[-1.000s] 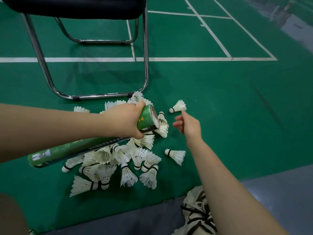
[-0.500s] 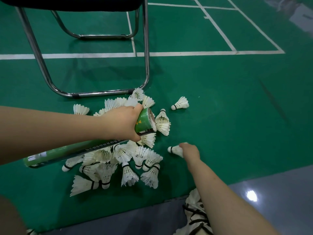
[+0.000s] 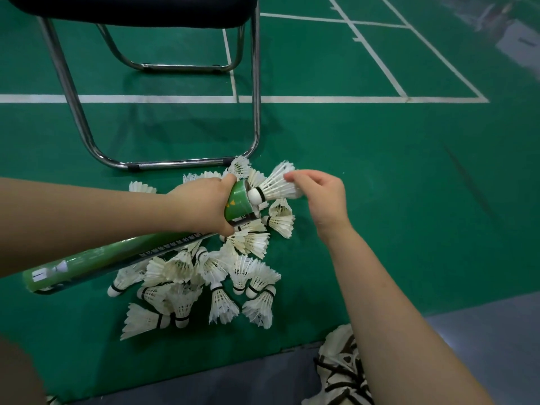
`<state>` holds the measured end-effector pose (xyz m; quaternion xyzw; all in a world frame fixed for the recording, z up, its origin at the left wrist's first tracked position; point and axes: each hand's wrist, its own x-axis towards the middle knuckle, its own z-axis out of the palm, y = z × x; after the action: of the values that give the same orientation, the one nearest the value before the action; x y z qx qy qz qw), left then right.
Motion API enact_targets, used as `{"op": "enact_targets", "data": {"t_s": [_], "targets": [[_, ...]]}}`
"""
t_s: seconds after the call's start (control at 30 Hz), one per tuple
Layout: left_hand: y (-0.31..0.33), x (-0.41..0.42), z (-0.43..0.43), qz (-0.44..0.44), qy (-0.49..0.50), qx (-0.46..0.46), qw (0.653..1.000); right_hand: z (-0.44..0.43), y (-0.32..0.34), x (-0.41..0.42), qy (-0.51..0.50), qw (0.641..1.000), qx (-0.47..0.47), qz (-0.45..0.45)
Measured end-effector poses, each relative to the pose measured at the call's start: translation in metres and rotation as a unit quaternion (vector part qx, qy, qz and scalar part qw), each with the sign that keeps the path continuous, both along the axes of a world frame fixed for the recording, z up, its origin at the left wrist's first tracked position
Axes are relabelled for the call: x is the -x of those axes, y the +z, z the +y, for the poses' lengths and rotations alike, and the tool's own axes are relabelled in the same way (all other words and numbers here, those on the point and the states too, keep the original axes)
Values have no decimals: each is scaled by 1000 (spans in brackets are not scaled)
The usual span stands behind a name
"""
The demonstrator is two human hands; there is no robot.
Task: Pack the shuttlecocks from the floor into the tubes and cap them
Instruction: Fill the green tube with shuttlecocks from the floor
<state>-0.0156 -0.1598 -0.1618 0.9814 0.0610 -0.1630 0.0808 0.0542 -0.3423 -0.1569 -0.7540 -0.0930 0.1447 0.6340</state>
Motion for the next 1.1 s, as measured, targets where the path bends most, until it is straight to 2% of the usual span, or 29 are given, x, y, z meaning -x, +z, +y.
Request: {"op": "enact_targets", "data": {"t_s": [0.17,0.33,0.5,0.63,0.73,0.87,1.0,1.1], "targets": [[4,2,-2,-13,0,7,1000,7,6,8,105,994,32,15],[6,3,-7,-28,-12,6,1000,11,0,10,220,969,63,92],[9,4,-14,-27,-24,23,999,10,5,9,403,899,106,134],[11,7,-23,-27,-54,24,998,17,5,6,493,842,184,116],[5,7,-34,-23,-89,22,996,17,-1,0,549,791,227,144],[4,-12,-41,-47,-88,33,994,14,12,-22,536,793,231,174],[4,-48,-50,-66,-66,33,995,1,32,-63,487,802,339,70],[-7,-74,-56,-83,-60,15,995,-20,30,-96,437,833,336,36]]}}
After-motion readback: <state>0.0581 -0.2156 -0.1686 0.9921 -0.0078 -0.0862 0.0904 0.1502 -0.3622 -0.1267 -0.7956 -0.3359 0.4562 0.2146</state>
